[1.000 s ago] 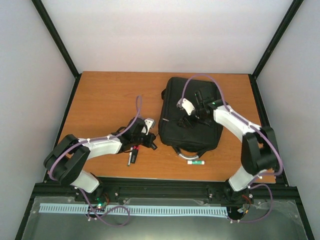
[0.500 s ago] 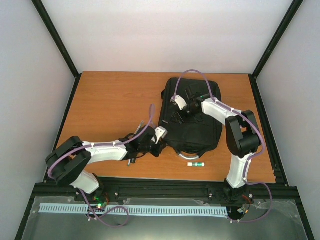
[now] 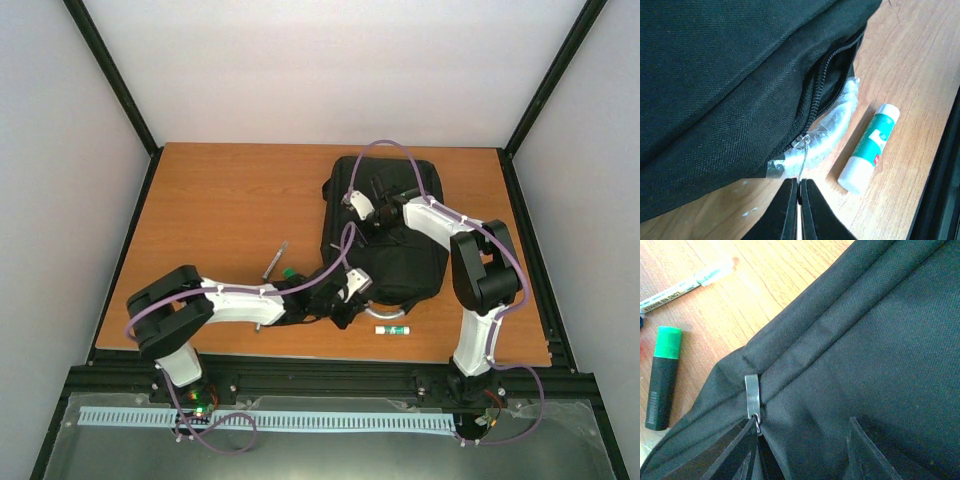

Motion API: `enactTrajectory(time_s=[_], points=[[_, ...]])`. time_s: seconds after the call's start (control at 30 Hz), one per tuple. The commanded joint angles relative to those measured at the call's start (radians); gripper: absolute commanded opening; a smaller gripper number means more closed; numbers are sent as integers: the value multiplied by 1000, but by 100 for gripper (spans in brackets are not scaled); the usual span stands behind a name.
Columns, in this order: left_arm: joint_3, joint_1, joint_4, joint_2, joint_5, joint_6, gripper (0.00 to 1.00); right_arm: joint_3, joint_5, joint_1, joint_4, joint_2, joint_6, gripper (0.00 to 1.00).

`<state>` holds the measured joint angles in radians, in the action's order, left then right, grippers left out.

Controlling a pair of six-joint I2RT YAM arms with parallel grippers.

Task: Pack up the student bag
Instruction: Zip the student bag at the center of the board.

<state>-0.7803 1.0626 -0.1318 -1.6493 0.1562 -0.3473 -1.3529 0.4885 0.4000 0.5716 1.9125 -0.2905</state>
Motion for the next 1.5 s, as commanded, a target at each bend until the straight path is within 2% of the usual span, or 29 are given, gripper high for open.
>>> enactTrajectory(time_s=[0.0, 0.2, 0.4, 0.5, 0.63, 0.77, 0.8, 0.87, 0.97, 1.13, 1.37, 1.47], points=[[-80, 57, -76, -52, 34, 17, 1, 40, -83, -17, 33, 54, 14, 50], [-113, 62, -80, -88, 36, 7, 2, 44, -71, -28, 33, 45, 10, 50], [-120, 63, 33, 2, -4, 42, 23, 54, -45, -51, 47, -37, 8, 51], [-131, 63, 139, 74, -29, 77, 29, 78, -55, -69, 54, -133, -6, 54], [-149, 51, 268, 172, -126, 70, 43, 130, -127, -77, 59, -314, -48, 57], [-170, -21, 324, 210, -193, 33, 45, 191, -158, -111, 86, -476, -73, 61], [-178, -50, 332, 212, -209, 9, 49, 213, -164, -123, 89, -519, -74, 62], [-204, -117, 358, 210, -261, -67, 66, 270, -171, -144, 88, -603, -77, 64], [-233, -228, 351, 191, -231, -152, 75, 378, -175, -155, 79, -725, -93, 65], [-380, -399, 364, 59, -106, -248, 75, 552, -101, -195, 26, -883, -105, 68], [-653, -558, 363, -236, 46, -327, 71, 533, -123, -223, 49, -837, -134, 68], [-752, -593, 371, -346, 78, -348, 70, 544, -103, -225, 52, -844, -164, 69]])
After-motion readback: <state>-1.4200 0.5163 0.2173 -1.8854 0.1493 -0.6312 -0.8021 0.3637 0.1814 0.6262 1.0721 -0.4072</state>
